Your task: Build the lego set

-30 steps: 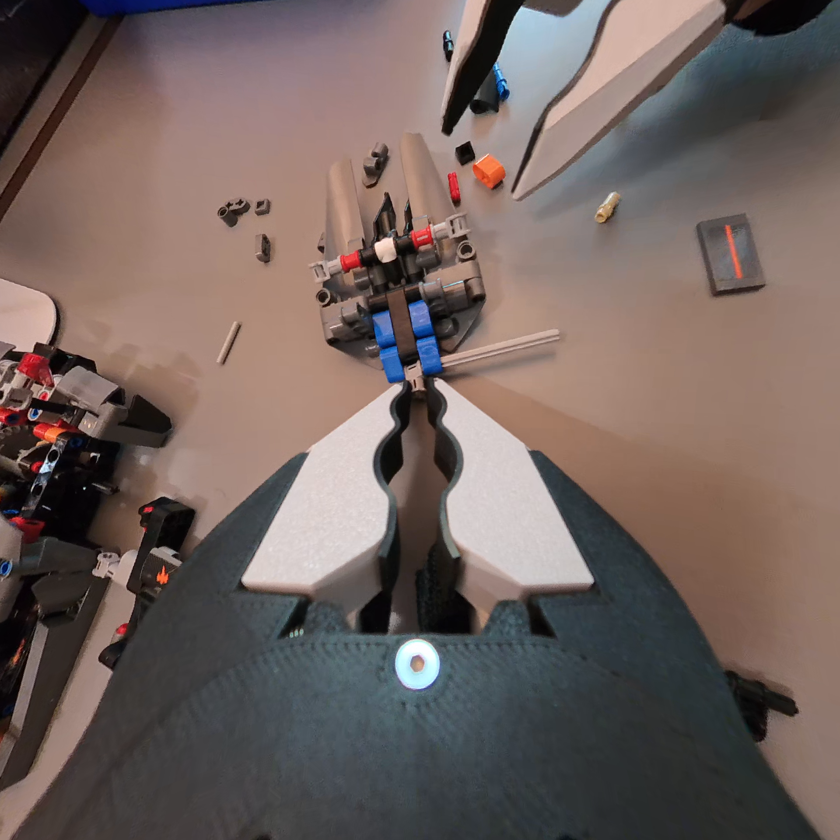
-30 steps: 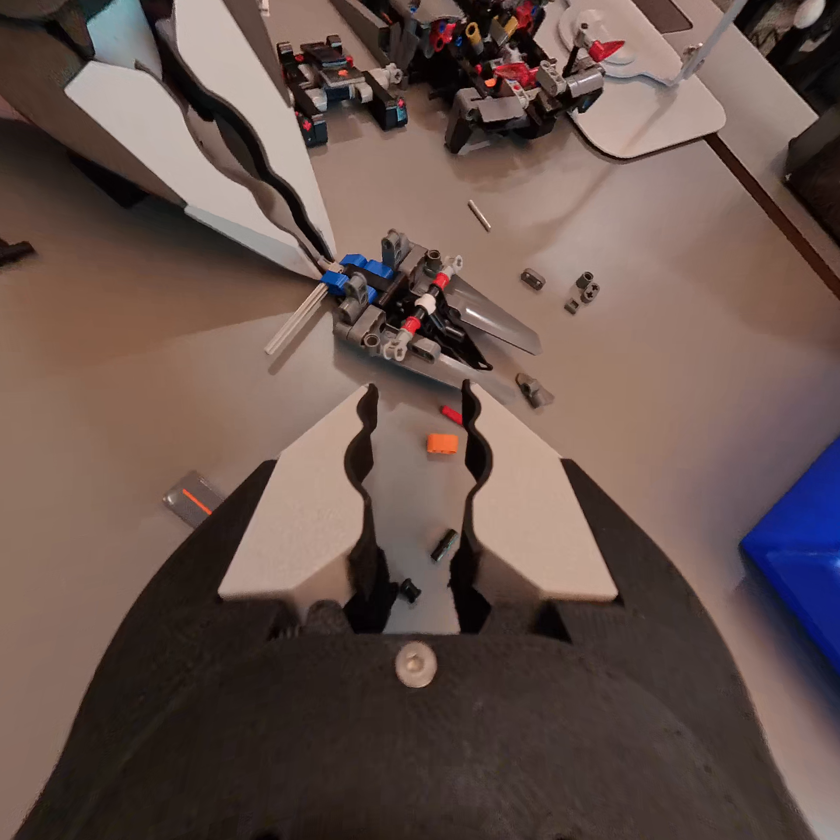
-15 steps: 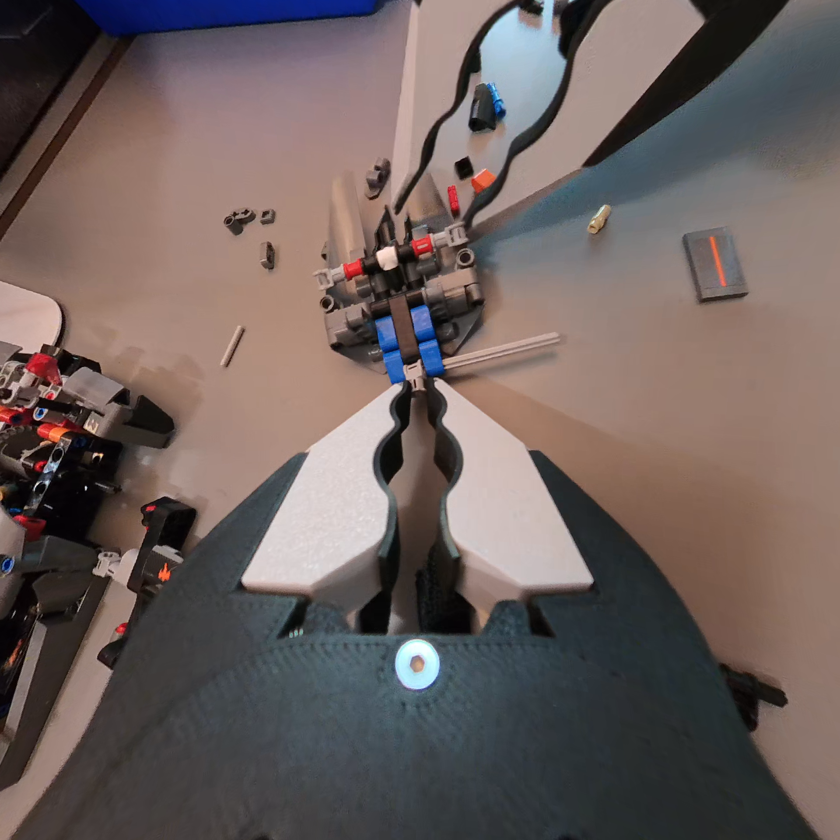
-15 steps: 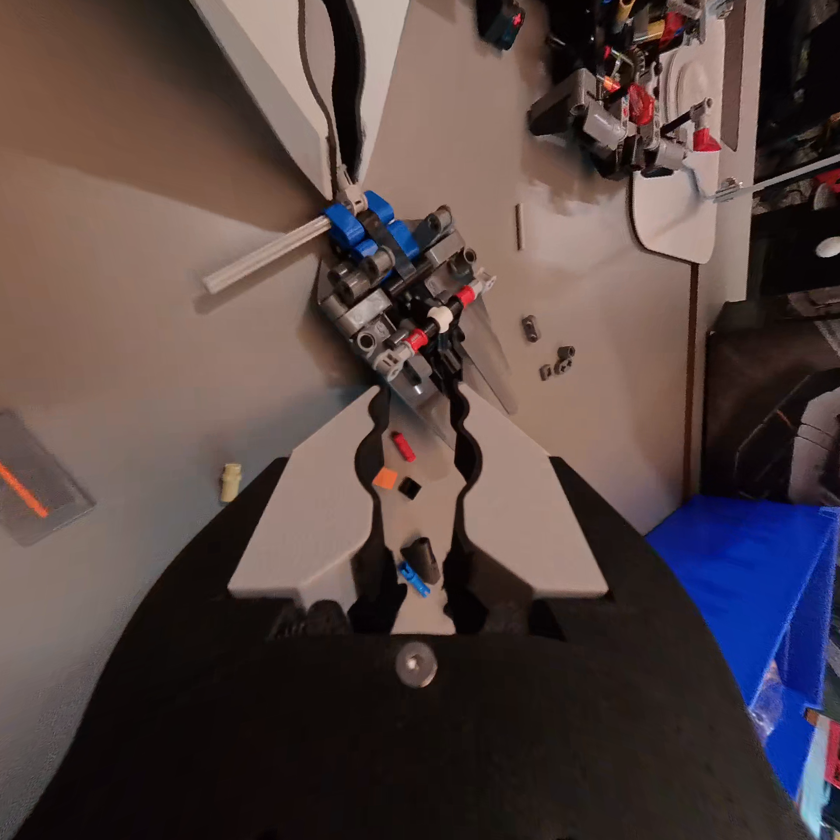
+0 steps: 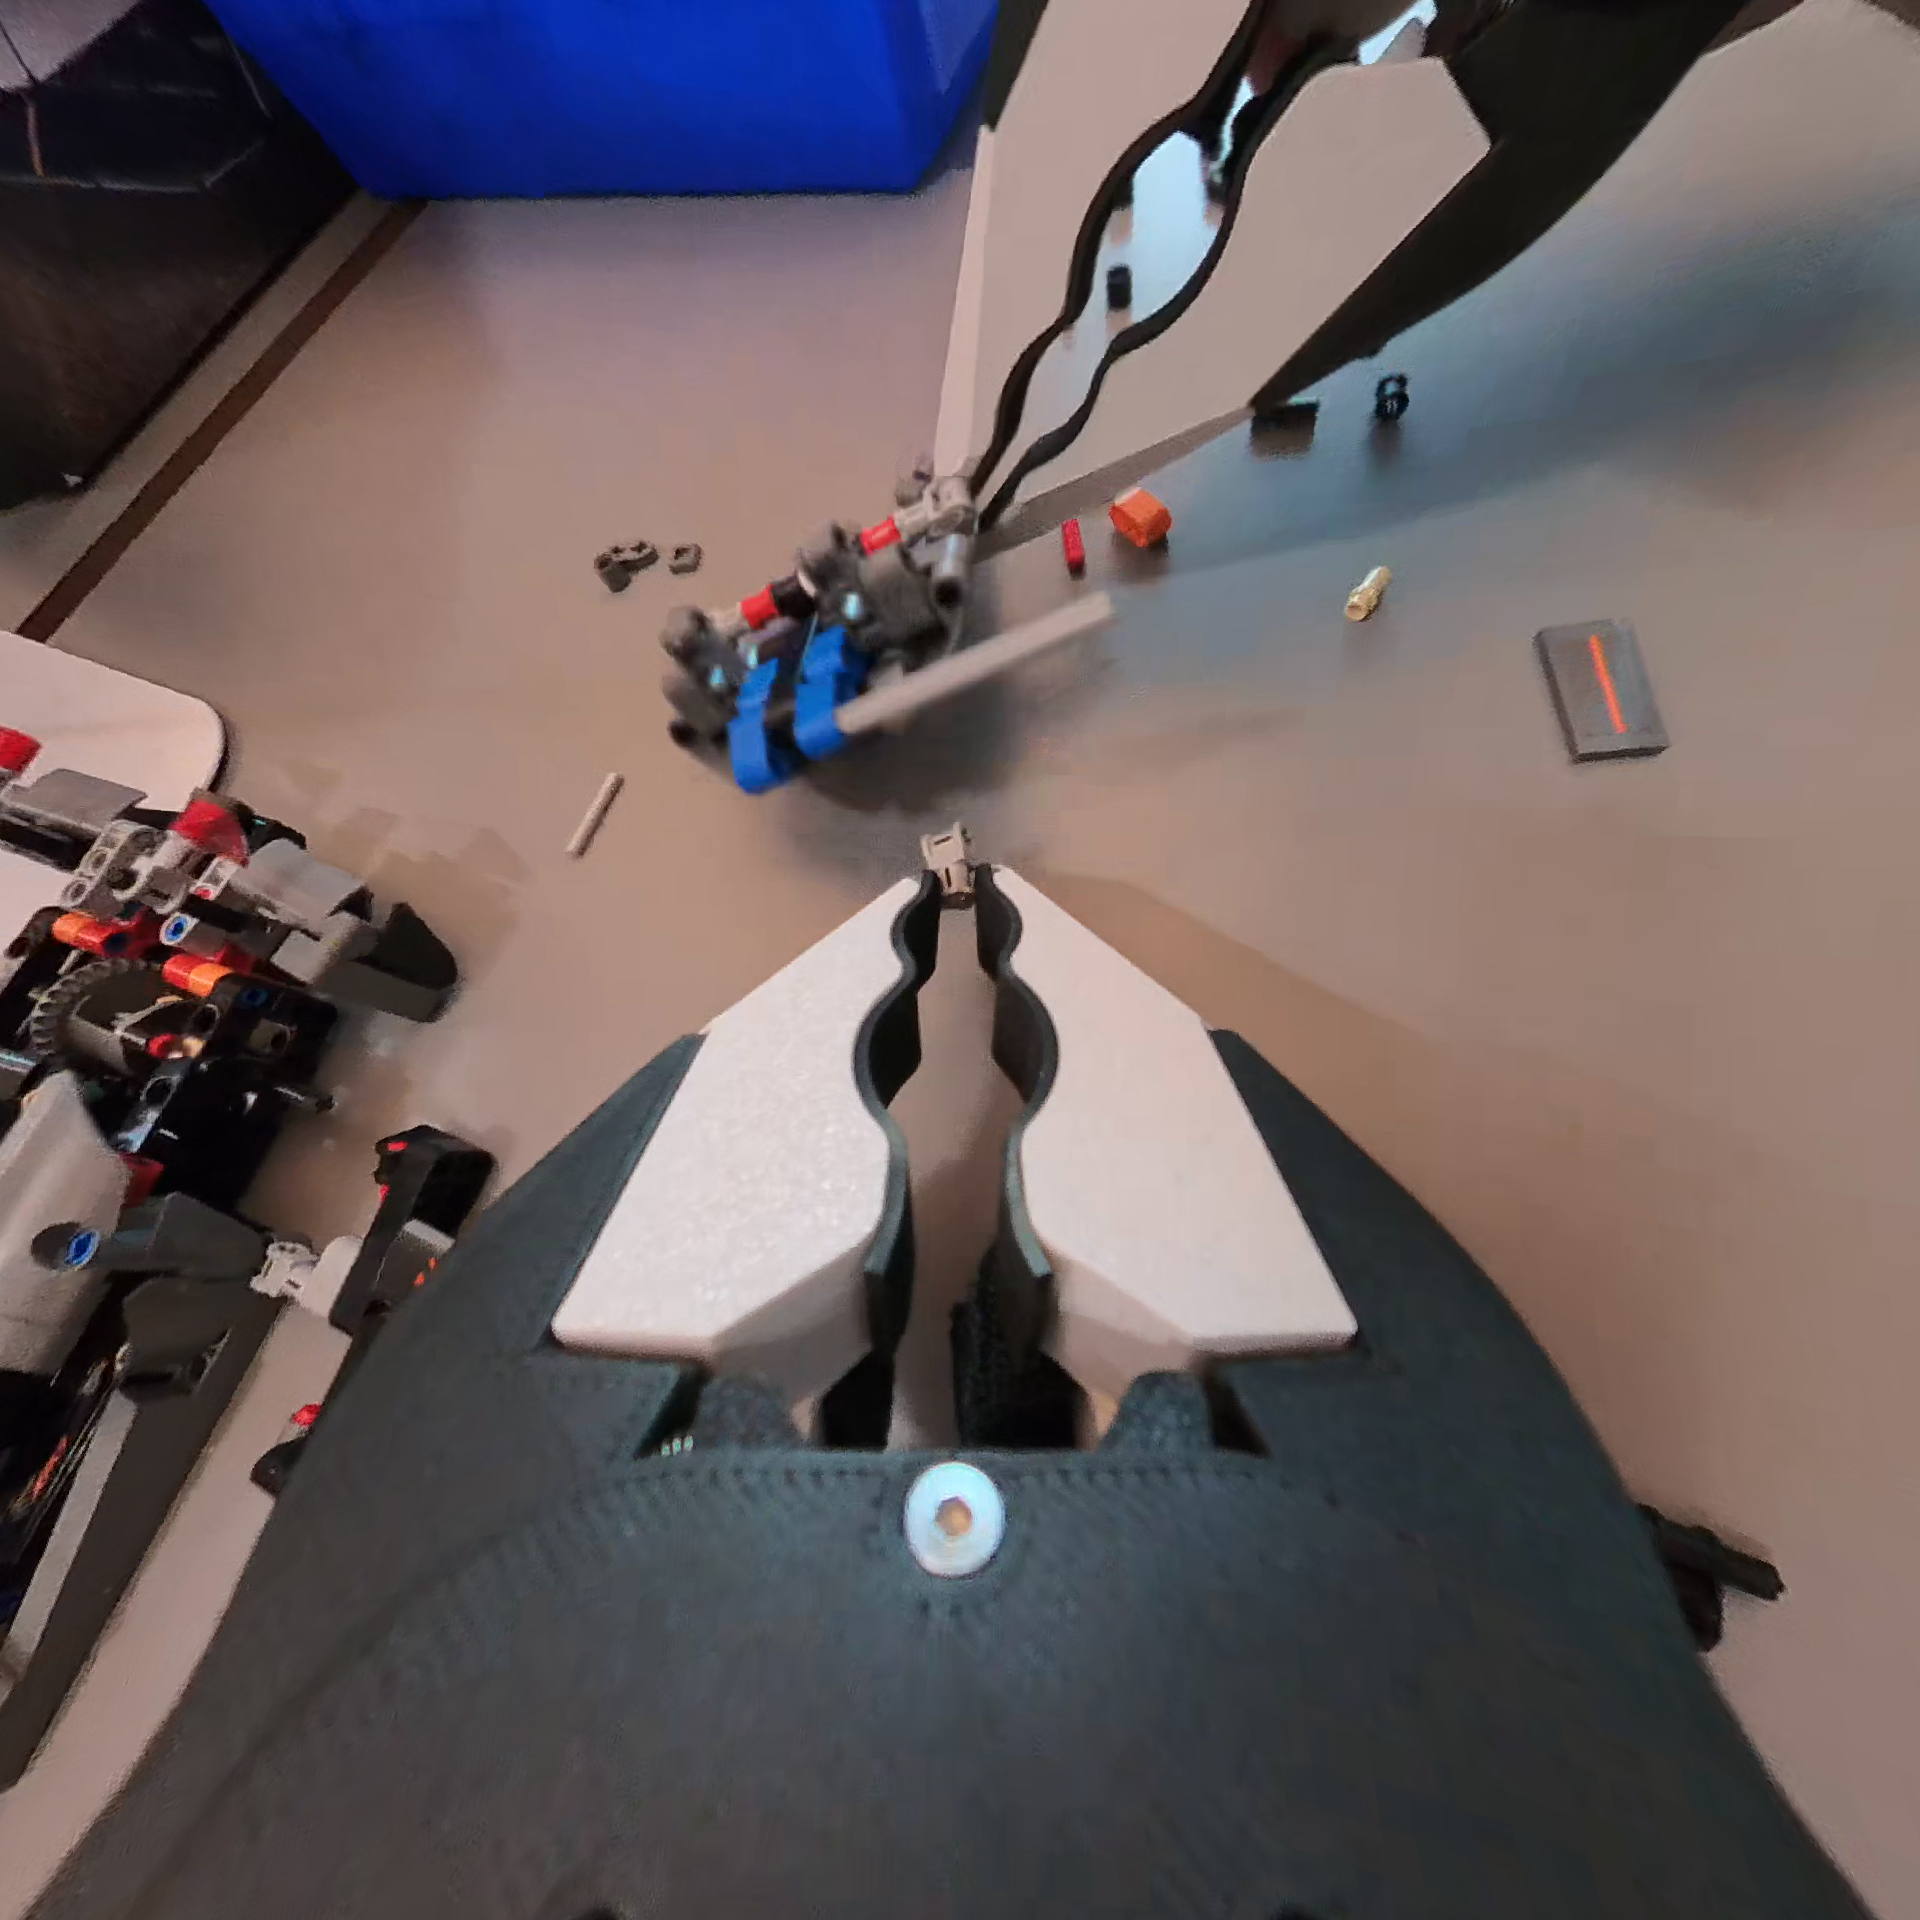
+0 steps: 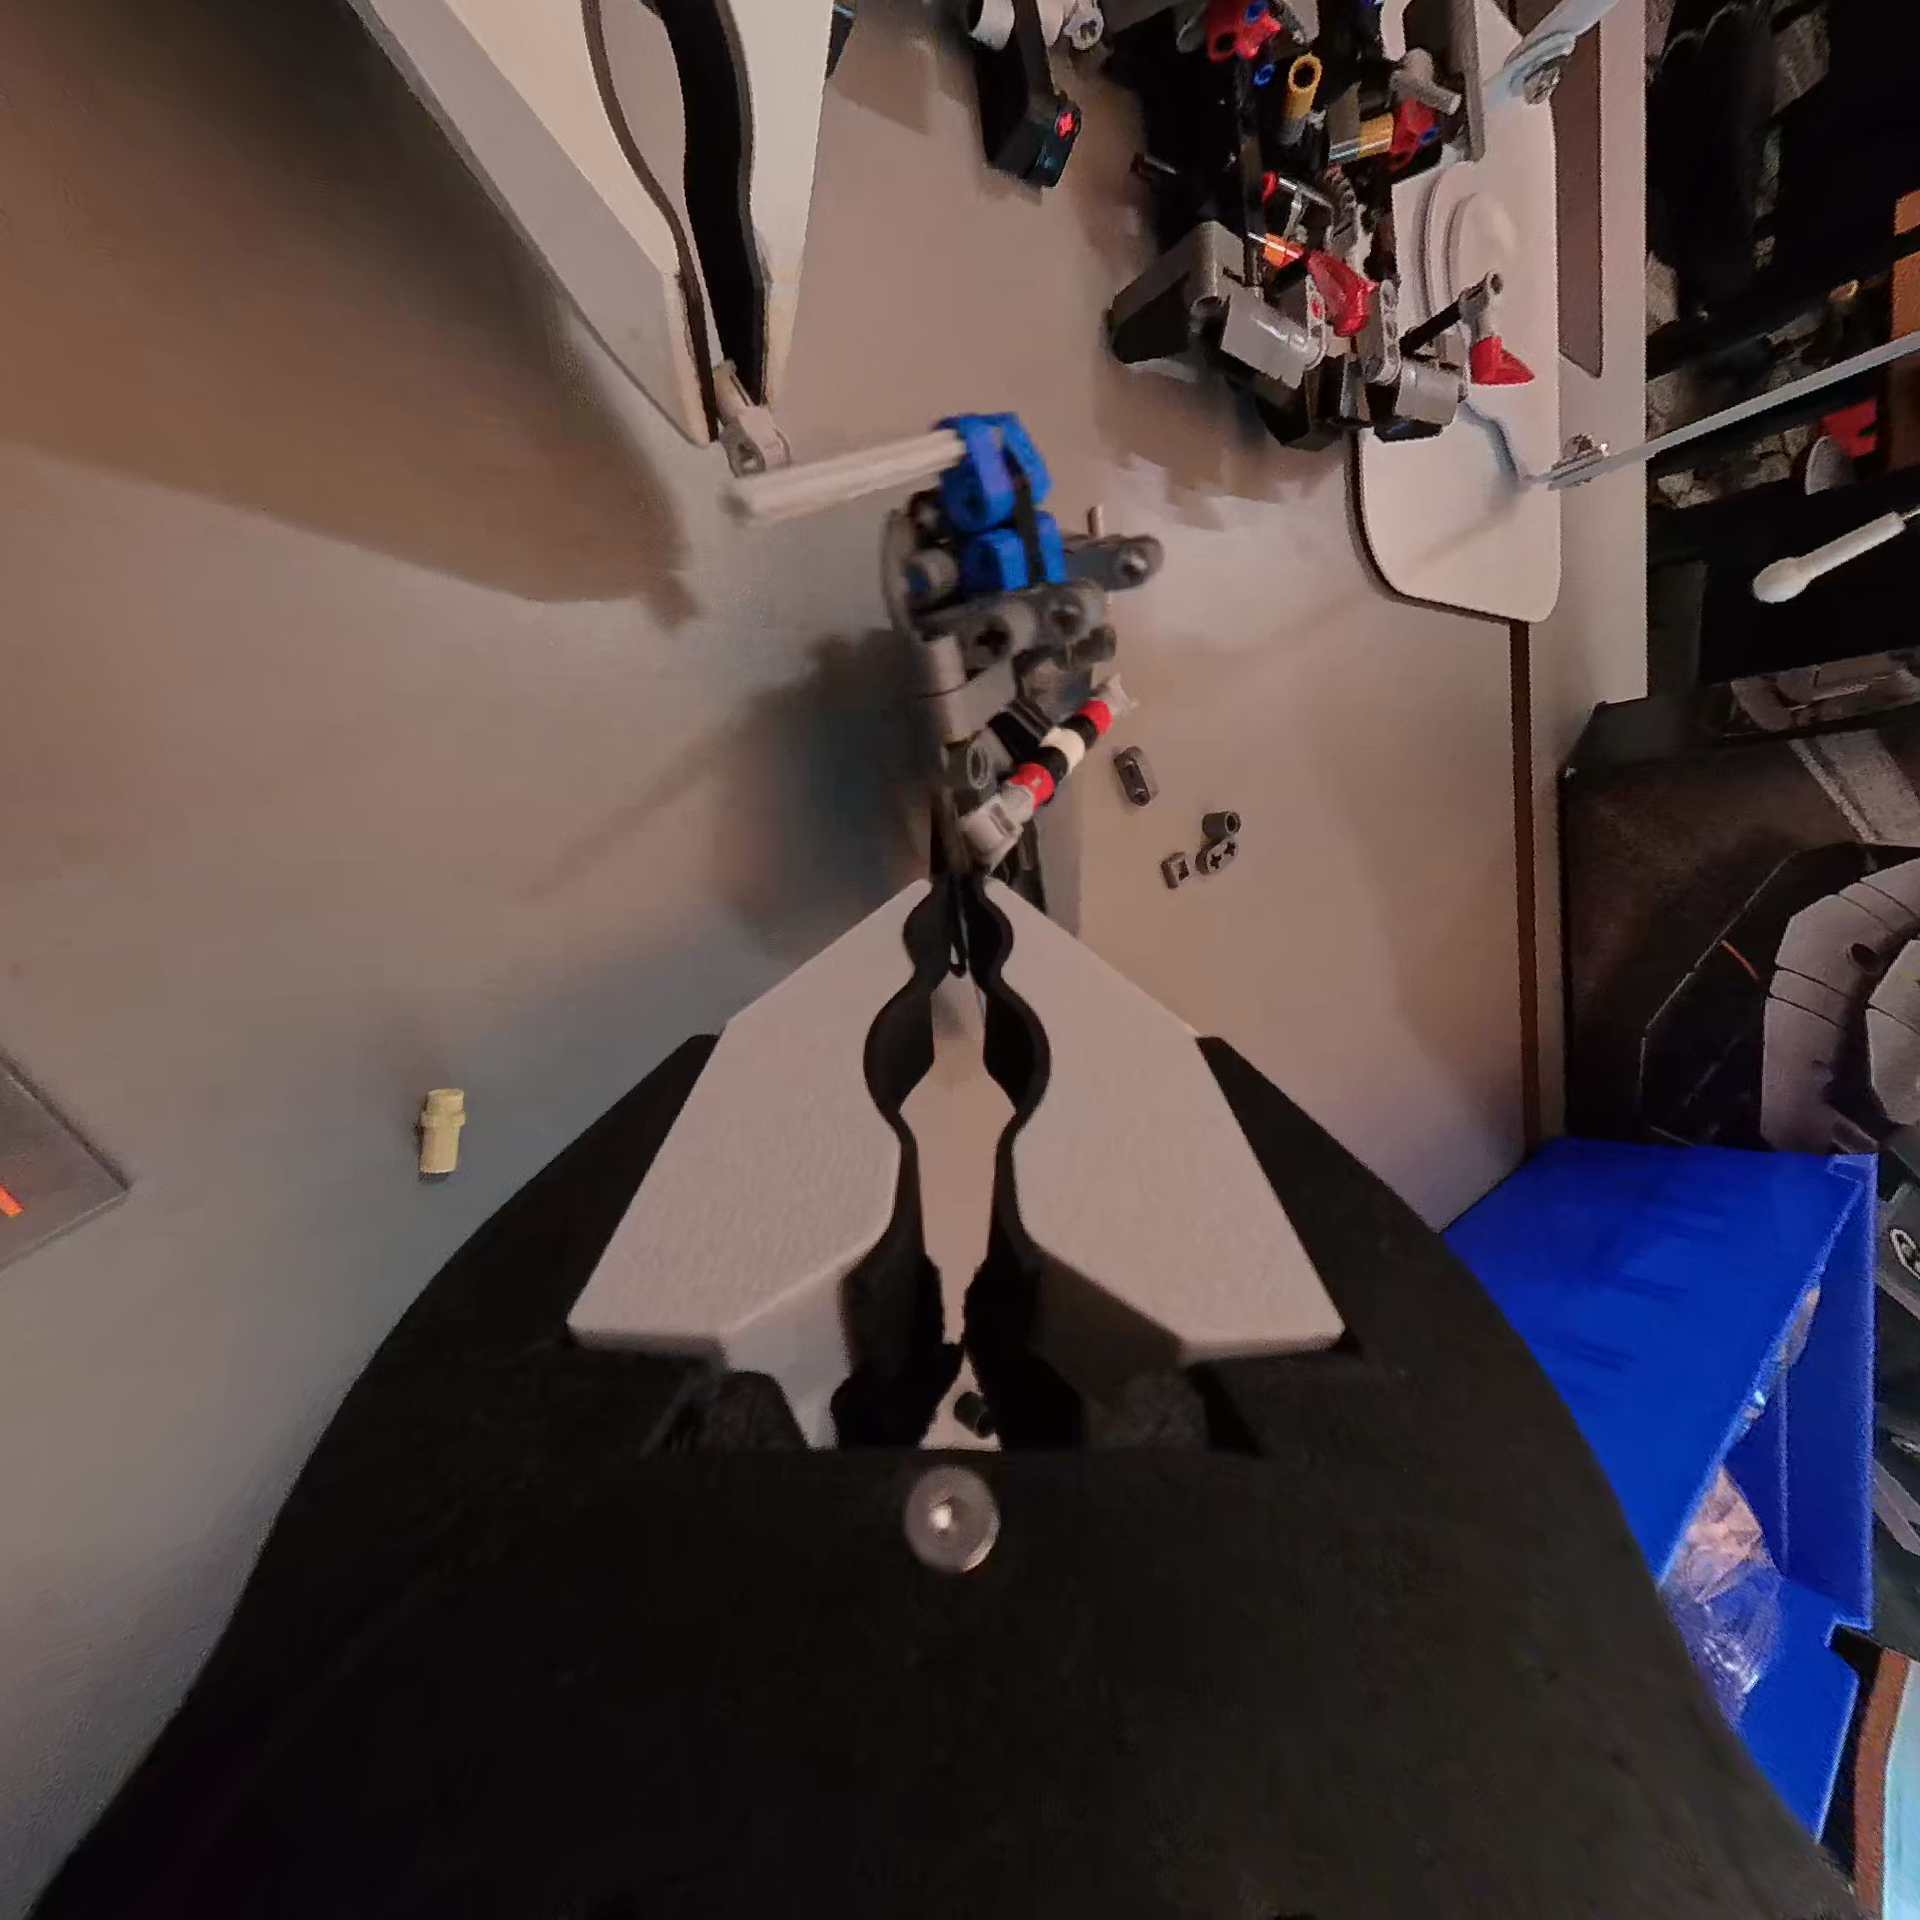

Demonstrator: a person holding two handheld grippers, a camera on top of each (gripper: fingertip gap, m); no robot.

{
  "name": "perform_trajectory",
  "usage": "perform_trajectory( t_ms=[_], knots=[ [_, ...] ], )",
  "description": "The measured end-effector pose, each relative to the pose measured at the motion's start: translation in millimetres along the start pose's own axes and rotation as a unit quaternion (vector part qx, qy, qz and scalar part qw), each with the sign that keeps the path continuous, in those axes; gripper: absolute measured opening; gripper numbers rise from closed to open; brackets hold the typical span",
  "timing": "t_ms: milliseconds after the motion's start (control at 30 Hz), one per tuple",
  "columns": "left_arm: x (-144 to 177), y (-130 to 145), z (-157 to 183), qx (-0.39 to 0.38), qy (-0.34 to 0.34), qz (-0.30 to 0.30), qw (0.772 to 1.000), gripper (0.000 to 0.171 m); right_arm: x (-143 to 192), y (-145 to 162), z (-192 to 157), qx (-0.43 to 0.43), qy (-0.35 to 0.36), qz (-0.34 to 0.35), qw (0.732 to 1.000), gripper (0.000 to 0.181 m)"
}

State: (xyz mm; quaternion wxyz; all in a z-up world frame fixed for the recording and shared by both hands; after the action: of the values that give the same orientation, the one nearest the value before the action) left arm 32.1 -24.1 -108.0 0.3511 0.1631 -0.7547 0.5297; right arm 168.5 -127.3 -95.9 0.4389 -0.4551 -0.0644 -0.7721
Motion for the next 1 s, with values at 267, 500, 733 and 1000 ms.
perform_trajectory(
  t_ms=[267, 500, 733, 1000],
  knots=[
    [13, 2, -11, 0.025, -0.013, 0.052, 0.998, 0.005, 5, -2, 13, -0.011, -0.019, -0.002, 1.0, 0.0],
    [22, 5, -21, 0.049, -0.029, 0.088, 0.995, 0.005, 22, -6, 32, -0.038, -0.087, 0.016, 0.995, 0.0],
    [35, 6, -30, 0.076, -0.039, 0.125, 0.989, 0.004, 38, -8, 51, -0.056, -0.278, 0.011, 0.959, 0.0],
    [49, 7, -33, 0.081, -0.051, 0.145, 0.985, 0.005, 26, -26, 53, -0.036, -0.537, 0.022, 0.843, 0.0]
  ],
)
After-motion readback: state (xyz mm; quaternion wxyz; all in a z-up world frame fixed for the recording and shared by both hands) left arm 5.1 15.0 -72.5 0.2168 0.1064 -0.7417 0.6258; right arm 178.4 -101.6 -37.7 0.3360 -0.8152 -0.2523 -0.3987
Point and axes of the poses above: each gripper's, where its closed fingertips meet, x back along the fingers, y out of its underside, z = x × y across the jaws, the point moved 9 cm from there along x, back along the fingers, and after that the axes turned 10 degrees about -z, right-handed, at the moved point
